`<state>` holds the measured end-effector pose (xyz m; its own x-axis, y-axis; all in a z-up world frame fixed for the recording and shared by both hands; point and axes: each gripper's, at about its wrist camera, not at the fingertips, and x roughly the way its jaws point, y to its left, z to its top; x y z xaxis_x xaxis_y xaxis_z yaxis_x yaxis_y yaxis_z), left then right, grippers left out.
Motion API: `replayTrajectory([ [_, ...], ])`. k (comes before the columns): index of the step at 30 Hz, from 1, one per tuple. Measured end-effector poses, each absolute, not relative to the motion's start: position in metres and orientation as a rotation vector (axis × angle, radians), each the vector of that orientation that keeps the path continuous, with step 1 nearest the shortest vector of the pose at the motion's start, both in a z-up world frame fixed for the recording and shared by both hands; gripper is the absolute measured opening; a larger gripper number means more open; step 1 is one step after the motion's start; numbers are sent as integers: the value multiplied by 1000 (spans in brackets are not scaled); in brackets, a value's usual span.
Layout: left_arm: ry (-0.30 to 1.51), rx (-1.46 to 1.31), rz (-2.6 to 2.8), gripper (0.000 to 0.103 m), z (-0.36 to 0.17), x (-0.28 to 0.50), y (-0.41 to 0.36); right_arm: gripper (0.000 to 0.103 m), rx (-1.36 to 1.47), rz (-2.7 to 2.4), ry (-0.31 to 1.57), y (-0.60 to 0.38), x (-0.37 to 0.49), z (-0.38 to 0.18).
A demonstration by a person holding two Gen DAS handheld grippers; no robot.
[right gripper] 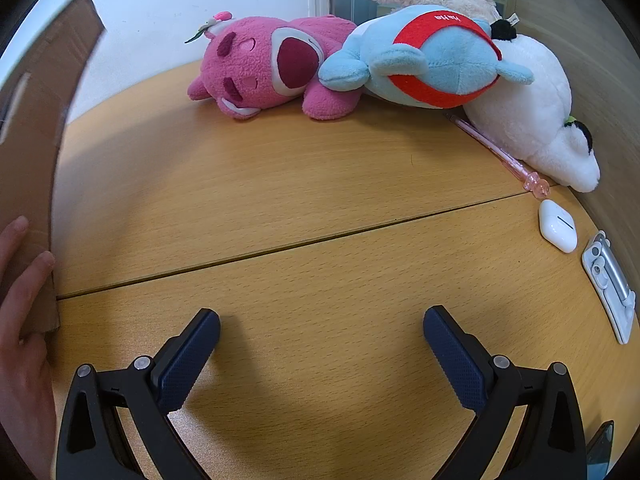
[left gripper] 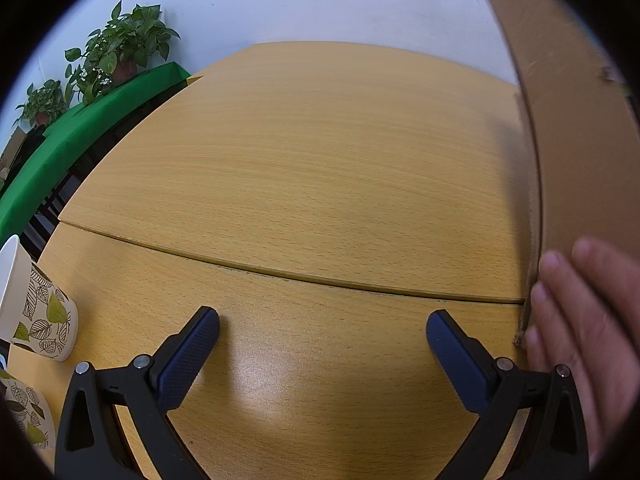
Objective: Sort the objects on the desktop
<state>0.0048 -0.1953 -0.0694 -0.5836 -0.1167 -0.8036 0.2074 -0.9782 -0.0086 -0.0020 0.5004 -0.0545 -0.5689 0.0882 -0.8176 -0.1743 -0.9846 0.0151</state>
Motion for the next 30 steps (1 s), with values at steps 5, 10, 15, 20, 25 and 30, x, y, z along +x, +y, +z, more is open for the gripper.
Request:
replayTrajectory([
  [5,151,1328,-2641,103,-69,4,-196,103,-1376,2654,140,500,-2,-54],
  [10,151,1328,-2640,103,-70,4,-196,103,-1375,2655,141,500,-2,-55],
  [15,152,1330,-2638,103,-70,5,-196,103,-1378,2653,141,498,-6,-56],
  [20,151,1330,-2638,103,-69,5,-195,103,-1377,2653,142,498,-6,-57],
  [25,152,1331,-2637,103,-69,5,-195,103,-1378,2653,142,498,-6,-56],
  [30,152,1327,-2638,103,-70,6,-195,103,-1381,2651,141,497,-7,-55],
])
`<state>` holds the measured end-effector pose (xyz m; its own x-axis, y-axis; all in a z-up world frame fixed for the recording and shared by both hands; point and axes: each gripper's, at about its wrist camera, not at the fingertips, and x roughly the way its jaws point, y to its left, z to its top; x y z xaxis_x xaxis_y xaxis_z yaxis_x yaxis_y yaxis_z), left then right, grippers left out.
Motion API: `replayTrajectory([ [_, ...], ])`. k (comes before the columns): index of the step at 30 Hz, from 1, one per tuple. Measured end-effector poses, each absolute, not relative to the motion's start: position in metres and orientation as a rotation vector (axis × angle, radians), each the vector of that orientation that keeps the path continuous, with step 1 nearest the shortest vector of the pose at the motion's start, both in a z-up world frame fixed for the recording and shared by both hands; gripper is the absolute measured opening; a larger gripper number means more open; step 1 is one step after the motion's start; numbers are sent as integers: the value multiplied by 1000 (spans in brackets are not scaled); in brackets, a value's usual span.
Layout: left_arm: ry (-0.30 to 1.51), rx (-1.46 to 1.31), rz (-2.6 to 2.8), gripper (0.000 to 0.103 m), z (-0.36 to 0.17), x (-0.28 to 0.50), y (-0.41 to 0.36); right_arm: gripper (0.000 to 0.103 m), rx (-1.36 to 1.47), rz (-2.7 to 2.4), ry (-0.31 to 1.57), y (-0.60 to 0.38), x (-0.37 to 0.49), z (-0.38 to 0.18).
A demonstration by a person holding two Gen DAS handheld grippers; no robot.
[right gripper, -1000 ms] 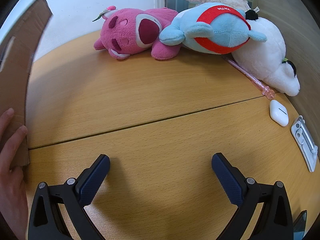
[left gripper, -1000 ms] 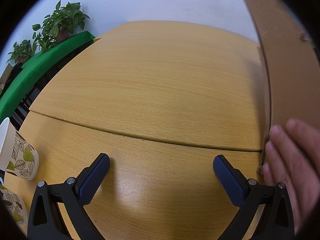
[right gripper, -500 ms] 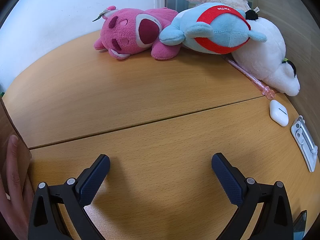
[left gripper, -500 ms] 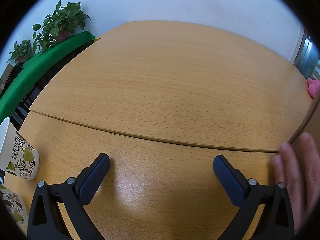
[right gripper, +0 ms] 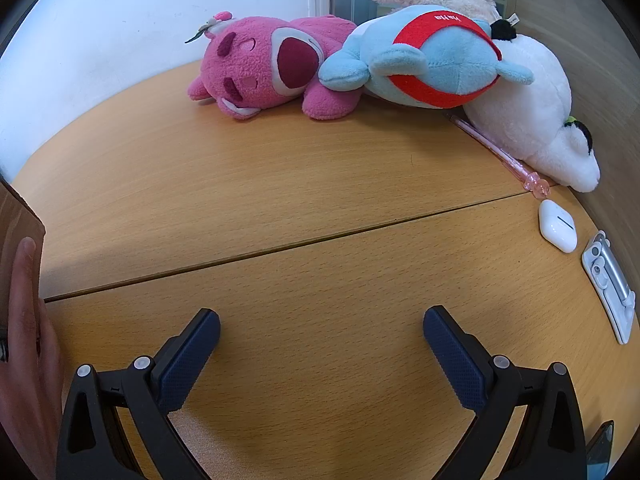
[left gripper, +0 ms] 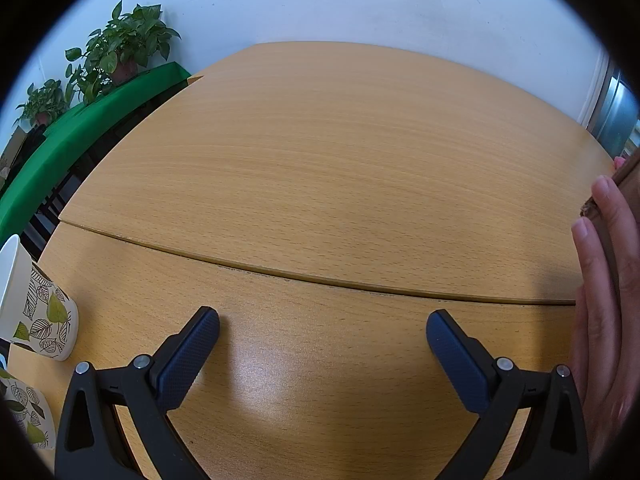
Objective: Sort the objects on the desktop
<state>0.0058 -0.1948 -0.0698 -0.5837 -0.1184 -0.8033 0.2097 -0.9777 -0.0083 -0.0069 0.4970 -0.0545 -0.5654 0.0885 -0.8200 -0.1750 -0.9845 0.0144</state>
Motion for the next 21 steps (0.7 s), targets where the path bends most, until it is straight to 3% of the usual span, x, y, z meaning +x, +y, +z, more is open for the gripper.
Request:
replayTrajectory([
  [21,152,1328,-2634,103,-69,5,-194,103,-1378,2646,146,495,-9,-52],
])
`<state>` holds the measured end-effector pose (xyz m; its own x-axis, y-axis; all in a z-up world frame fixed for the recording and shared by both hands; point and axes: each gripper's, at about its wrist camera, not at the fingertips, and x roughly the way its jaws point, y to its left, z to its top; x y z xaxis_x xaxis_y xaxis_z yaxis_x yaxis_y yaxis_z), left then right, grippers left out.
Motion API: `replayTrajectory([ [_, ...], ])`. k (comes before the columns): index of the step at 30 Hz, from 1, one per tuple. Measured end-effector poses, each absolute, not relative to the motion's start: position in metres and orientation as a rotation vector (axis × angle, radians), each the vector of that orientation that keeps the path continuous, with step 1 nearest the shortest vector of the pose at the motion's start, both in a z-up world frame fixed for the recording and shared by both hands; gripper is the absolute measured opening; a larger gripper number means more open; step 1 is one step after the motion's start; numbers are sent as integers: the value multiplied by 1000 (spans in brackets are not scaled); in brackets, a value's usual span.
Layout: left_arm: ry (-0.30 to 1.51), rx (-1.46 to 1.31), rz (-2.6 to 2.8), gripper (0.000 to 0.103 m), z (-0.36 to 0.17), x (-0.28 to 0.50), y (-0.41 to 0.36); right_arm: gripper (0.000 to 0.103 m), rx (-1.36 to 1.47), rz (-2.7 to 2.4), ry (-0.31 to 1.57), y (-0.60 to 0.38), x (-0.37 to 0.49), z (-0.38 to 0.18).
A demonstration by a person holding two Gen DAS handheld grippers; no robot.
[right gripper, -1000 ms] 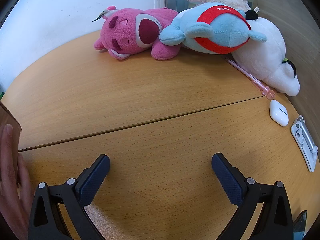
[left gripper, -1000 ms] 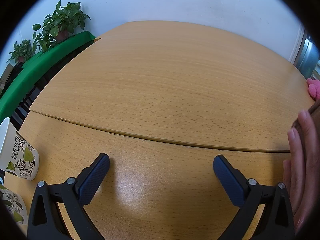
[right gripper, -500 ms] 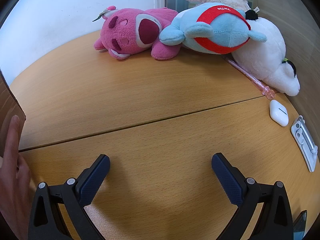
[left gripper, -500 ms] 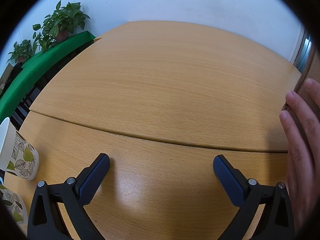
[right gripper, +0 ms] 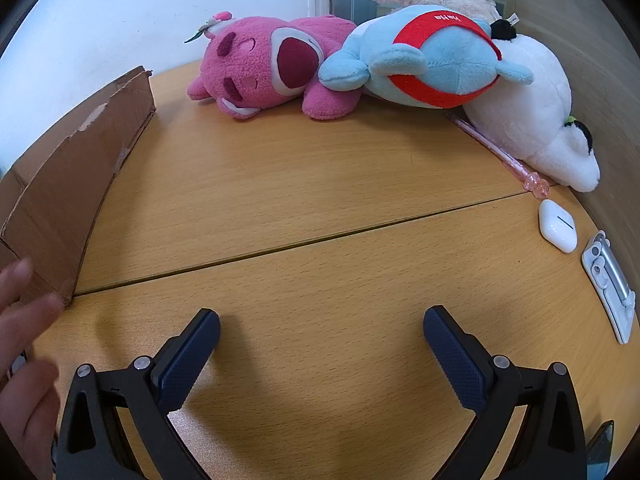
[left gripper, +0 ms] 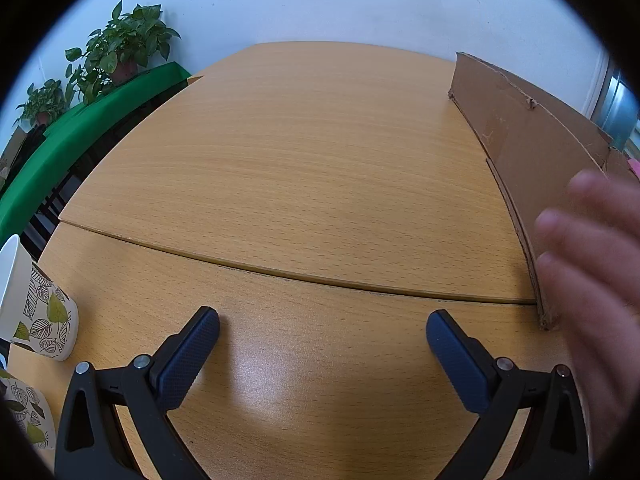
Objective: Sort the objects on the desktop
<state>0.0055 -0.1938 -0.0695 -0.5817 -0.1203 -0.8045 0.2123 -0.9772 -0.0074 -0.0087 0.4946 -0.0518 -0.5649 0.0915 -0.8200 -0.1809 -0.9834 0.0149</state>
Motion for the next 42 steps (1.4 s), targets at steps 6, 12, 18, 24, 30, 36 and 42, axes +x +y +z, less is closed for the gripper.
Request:
replayTrajectory([
  [6,153,1328,-2633,103,-70,6,-194,103,-1377,2647,146,493,-7,-52],
  [12,155,1325,-2630,103,-70,6,-193,103,-1376,2648,147,494,-8,-54],
  [18,155,1324,-2629,103,-70,6,-193,103,-1376,2648,147,494,-8,-54],
  [24,155,1324,-2628,103,-70,6,-193,103,-1375,2648,148,494,-8,-54],
  [30,158,1321,-2626,103,-71,7,-193,103,-1375,2648,148,494,-8,-54],
  [36,146,1330,-2644,101,-69,29,-191,103,-1381,2649,148,495,-8,-54],
  [42,136,1117,-2861,100,1,127,-151,103,-1441,2804,-13,462,30,-40],
])
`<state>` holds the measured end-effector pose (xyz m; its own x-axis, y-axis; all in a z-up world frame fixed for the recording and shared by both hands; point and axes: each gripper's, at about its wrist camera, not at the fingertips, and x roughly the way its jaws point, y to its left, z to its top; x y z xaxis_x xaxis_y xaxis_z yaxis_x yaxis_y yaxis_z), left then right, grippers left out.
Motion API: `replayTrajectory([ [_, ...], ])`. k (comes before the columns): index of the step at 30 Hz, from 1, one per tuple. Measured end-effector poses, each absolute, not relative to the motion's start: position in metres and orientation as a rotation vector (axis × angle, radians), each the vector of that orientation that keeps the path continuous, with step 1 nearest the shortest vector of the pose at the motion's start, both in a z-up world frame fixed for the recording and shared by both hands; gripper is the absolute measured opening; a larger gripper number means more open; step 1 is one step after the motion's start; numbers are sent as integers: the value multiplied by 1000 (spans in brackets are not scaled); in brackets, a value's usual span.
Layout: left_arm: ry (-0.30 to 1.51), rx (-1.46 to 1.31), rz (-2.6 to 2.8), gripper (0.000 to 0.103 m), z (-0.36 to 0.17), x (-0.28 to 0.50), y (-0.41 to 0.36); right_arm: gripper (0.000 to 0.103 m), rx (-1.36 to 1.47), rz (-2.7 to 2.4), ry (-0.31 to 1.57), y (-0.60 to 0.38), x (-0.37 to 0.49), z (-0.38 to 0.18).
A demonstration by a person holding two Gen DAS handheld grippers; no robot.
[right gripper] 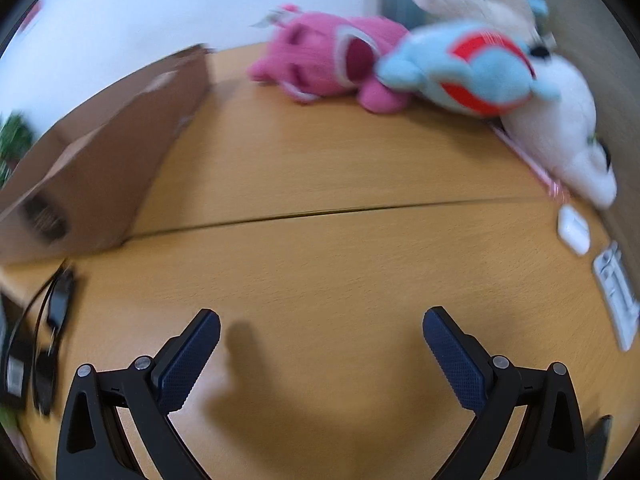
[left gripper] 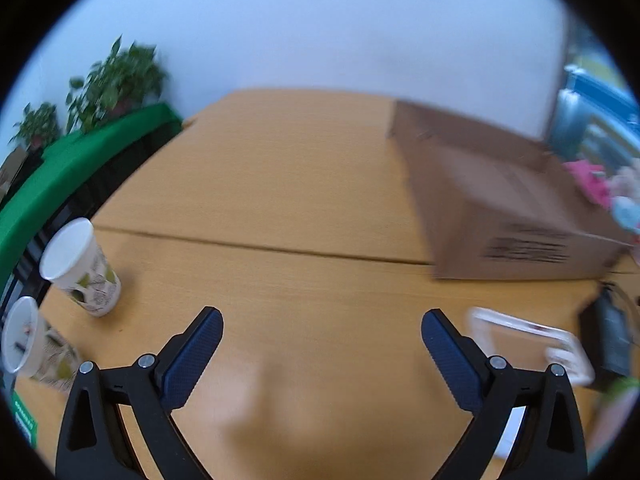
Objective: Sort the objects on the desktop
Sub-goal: 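Grasp the pink-and-teal plush pig with the right gripper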
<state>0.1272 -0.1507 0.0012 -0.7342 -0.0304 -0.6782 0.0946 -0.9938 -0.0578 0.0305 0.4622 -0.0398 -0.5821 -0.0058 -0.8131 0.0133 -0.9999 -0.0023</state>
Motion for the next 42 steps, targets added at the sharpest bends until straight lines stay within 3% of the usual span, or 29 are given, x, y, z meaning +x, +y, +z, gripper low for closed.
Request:
replayTrajectory([
  [2,120,1072,-2963,101,30,165,-127,103,1296,-2773,186,432,62,-20],
  [5,164,1143,-3154,101,51,211,-89,103,1128,-2612,252,388,107,15],
  [11,225,1471,-3297,101,29,257,-30,103,745,-2359,318,298,194,66],
  [16,578,1771,-3231,100,-15,270,-16,103,797,-2065,401,229,215,38],
  [18,620,1781,-3215,100,-23,277,-14,103,877,-1993,428,209,216,16],
  [20,668,1796,-3181,97,-32,277,-14,103,973,-1901,329,200,211,-6],
  [22,680,1815,-3129,78,-41,273,-17,102,1005,-1864,241,197,207,-14],
  [24,693,1811,-3091,76,-43,266,-26,102,1000,-1846,136,194,205,-17],
  [32,508,1681,-3089,75,-27,251,-68,102,915,-1892,99,196,228,-5],
  [34,550,1677,-3122,79,-32,243,-70,102,953,-1974,19,203,213,-8],
  [38,619,1697,-3148,76,-39,230,-73,103,999,-1970,-65,196,200,-19],
  [40,617,1738,-3194,50,-40,229,-69,102,1011,-1952,-51,189,202,-23],
  [42,544,1786,-3234,48,-37,232,-65,102,1037,-1928,-48,184,202,-27],
])
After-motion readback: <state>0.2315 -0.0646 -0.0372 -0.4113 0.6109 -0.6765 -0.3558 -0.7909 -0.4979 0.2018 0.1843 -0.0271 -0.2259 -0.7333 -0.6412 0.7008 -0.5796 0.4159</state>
